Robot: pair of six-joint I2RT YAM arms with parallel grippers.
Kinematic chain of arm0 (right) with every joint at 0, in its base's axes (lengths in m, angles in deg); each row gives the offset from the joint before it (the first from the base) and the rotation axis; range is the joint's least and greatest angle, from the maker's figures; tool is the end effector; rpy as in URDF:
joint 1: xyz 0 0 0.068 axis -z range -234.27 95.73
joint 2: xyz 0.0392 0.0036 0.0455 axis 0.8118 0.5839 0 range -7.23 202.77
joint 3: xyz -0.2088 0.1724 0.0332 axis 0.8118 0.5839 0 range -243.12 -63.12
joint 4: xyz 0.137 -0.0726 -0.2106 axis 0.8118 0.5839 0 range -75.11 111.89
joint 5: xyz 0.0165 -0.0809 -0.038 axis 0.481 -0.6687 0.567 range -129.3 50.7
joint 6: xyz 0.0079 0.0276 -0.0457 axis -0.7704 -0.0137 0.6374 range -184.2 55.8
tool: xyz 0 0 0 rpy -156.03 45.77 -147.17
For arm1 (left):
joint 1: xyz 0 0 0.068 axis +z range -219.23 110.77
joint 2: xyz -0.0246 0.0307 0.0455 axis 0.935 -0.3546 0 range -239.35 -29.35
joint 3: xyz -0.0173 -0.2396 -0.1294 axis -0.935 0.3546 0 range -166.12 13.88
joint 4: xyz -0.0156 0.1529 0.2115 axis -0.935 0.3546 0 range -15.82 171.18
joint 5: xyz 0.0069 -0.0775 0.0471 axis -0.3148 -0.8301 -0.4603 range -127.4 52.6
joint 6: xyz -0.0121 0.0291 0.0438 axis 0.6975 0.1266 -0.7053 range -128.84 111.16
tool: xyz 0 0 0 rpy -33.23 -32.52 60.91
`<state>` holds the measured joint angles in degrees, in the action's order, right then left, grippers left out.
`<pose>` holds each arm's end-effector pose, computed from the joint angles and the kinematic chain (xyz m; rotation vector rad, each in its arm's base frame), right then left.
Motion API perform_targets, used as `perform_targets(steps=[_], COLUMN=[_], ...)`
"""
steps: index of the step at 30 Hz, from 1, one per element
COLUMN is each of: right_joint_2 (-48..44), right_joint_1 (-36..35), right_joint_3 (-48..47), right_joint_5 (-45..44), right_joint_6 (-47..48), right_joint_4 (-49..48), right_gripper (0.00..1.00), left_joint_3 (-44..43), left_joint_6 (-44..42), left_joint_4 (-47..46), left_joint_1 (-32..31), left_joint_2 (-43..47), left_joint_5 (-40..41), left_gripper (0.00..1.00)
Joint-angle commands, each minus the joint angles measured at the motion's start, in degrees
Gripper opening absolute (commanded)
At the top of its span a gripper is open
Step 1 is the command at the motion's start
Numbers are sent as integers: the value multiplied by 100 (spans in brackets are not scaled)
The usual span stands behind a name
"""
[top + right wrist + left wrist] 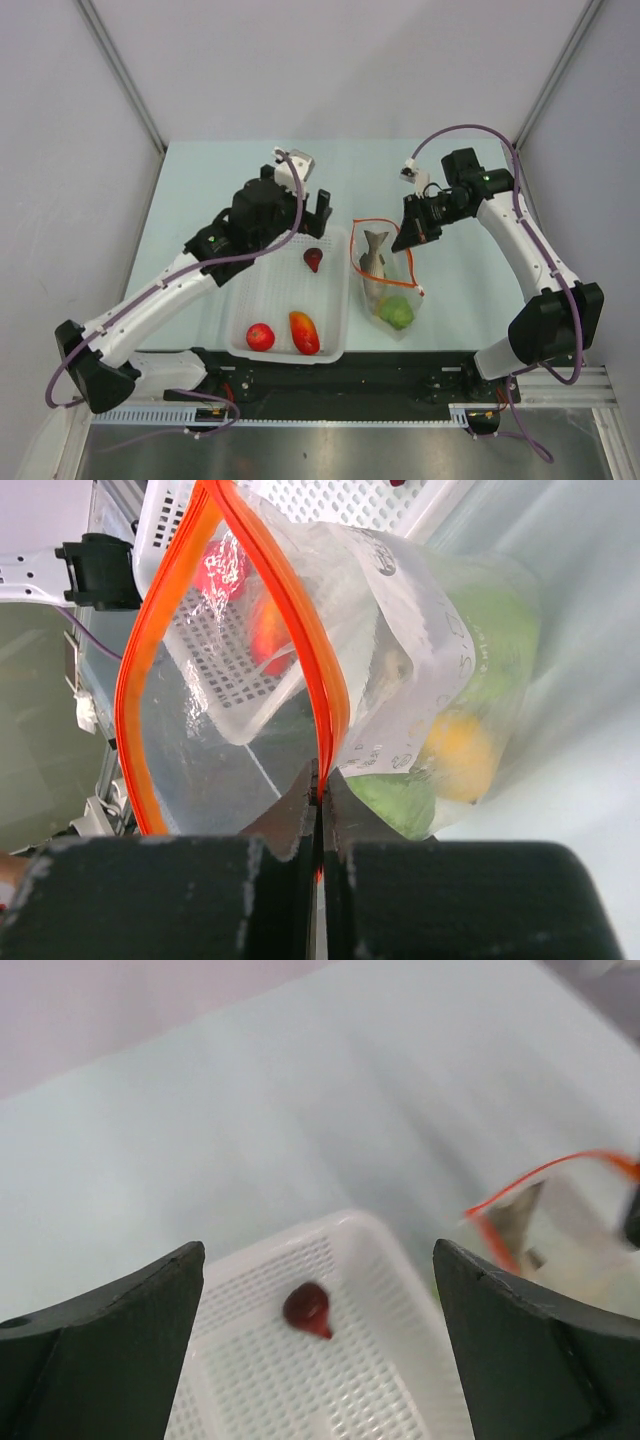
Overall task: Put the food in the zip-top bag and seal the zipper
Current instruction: Pick up the fake fruit from the bin.
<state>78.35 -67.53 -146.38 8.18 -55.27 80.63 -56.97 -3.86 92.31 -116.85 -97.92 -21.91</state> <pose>0.2699 0.0906 0.3357 -0.7090 2.4786 1.1477 0.1891 -0.1932 0.3993 0.4945 1.7882 -0.3928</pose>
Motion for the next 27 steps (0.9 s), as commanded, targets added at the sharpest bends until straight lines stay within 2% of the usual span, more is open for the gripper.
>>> perform_targets(steps=[1,4,8,11,14,15,17,19,23,27], right_joint_2=[-182,-164,-138,-164,-200,-208,-226,-235,-165,-156], right_joint_1=[-1,-37,-89,-89,-98,-98,-98,-98,-151,-239], right_joint_3=[-296,-296,-287,-269,-182,-155,-103,-67,-85,-120], right_joint_5=[217,147,86,7,-81,-116,-134,-73,-11,-55], right_joint_6=[127,118,83,126,162,153,162,162,127,109], right_joint_4=[10,-17,-61,-8,-17,-34,-69,-87,-131,-149], right_gripper=[0,0,0,0,0,0,0,0,0,0], left_joint_3=[676,1099,1345,1118,1239,1310,1537,1618,1899,1794], left_joint_6=[-250,-190,214,5,-1188,-2175,-2902,-4131,-6048,-7970], left_joint_4=[675,534,393,708,1226,1646,1982,2579,3222,3959], left_joint_1=[857,947,1017,1132,1132,1132,1132,1141,1132,755], left_joint_2=[195,187,-269,-840,-868,-781,-421,-210,125,-295], left_joint_5=[-1872,-1848,-1699,-2180,-3399,-4264,-4606,-5131,-5573,-5531], left_gripper=[100,100,97,94,95,100,100,100,100,100])
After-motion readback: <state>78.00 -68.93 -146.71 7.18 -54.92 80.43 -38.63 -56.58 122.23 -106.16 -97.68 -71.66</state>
